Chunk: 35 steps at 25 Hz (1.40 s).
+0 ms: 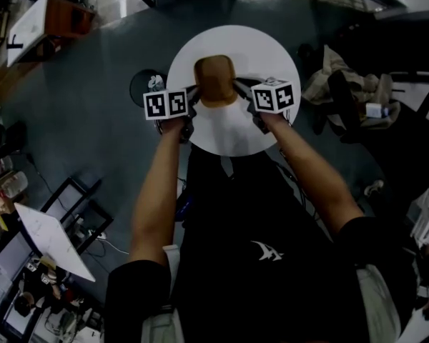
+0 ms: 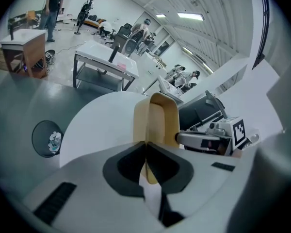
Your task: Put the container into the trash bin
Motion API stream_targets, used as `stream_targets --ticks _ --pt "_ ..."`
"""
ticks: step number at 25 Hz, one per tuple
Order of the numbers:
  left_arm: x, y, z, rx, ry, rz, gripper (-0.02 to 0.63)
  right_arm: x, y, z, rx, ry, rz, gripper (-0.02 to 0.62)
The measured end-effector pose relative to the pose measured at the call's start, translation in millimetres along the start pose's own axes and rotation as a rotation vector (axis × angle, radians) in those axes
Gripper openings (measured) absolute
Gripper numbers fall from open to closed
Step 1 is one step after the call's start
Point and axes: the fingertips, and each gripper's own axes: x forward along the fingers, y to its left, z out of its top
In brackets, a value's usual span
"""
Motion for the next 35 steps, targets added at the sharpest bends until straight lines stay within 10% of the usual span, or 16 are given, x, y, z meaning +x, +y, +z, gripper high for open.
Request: stream_targets --ticks 35 --pt "-194.7 206.6 5.6 -0.012 -0.059 -0.035 0.015 187.7 213.4 -1.1 -0.136 0.043 -0.062 0.045"
